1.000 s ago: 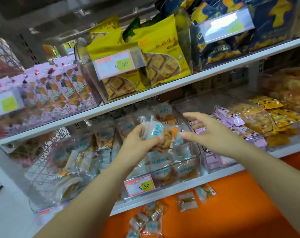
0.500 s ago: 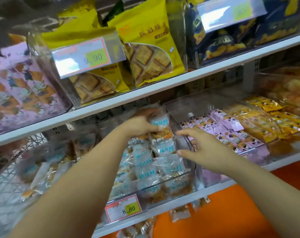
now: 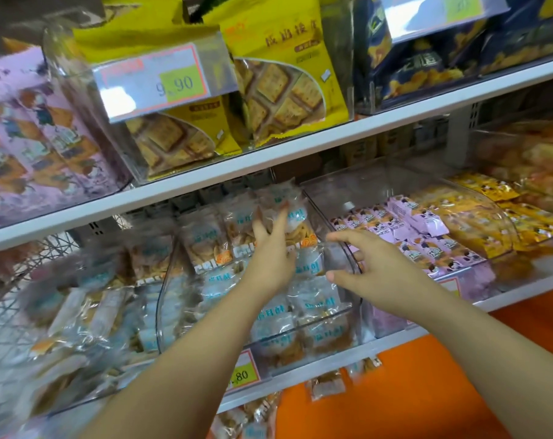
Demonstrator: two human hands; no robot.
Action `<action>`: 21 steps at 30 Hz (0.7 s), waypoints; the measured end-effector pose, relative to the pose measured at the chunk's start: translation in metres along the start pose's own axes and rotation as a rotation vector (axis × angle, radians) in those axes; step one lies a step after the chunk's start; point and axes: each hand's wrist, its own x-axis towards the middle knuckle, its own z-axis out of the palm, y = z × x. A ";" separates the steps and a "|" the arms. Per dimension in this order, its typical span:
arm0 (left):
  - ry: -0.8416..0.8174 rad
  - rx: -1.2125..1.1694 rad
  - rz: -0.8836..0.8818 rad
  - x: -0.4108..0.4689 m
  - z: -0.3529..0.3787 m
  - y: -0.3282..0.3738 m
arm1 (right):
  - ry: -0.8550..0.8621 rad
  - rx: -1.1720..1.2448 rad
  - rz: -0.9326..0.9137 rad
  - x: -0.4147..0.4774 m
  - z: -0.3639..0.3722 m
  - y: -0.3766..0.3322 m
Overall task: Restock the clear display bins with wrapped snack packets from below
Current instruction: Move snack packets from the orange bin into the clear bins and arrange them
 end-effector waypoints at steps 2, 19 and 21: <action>0.061 -0.012 0.020 0.004 -0.005 -0.004 | -0.004 0.010 0.013 0.001 0.000 -0.001; 0.098 0.172 0.026 0.012 0.012 0.001 | 0.030 0.025 0.018 0.005 0.004 0.000; 0.105 0.162 0.020 0.012 0.014 0.000 | 0.032 0.023 0.028 0.006 0.005 0.000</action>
